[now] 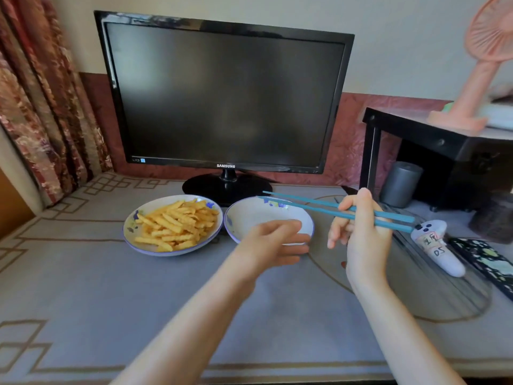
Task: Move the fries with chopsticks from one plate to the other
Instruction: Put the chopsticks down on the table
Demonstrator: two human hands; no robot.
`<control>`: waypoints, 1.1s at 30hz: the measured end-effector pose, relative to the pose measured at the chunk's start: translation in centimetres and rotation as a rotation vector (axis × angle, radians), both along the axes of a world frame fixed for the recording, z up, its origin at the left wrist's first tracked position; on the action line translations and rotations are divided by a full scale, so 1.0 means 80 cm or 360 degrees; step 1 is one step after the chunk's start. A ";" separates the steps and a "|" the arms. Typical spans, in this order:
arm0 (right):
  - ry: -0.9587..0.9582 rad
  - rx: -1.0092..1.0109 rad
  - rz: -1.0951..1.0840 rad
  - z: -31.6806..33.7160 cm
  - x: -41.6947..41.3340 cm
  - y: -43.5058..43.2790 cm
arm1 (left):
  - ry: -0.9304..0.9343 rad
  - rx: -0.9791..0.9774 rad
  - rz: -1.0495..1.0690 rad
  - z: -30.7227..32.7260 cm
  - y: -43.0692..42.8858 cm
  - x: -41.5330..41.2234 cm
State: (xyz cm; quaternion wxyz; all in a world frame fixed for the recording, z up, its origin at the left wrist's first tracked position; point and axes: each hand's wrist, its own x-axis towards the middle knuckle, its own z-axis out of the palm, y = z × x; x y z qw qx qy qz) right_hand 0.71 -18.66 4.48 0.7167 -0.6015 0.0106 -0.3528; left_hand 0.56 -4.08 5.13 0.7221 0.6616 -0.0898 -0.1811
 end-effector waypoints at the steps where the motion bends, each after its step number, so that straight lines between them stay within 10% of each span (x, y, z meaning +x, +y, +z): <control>1: -0.0005 -0.0016 0.0012 -0.001 -0.002 0.001 | 0.0089 -0.0127 -0.0034 -0.002 -0.014 0.003; 12: -0.0034 -0.0306 0.0154 -0.020 -0.026 -0.008 | 0.0317 -0.0604 0.0226 0.001 -0.067 0.032; 33: 0.1150 -0.0804 0.0209 -0.070 -0.059 -0.093 | -0.0246 0.0475 0.0081 -0.067 -0.137 0.041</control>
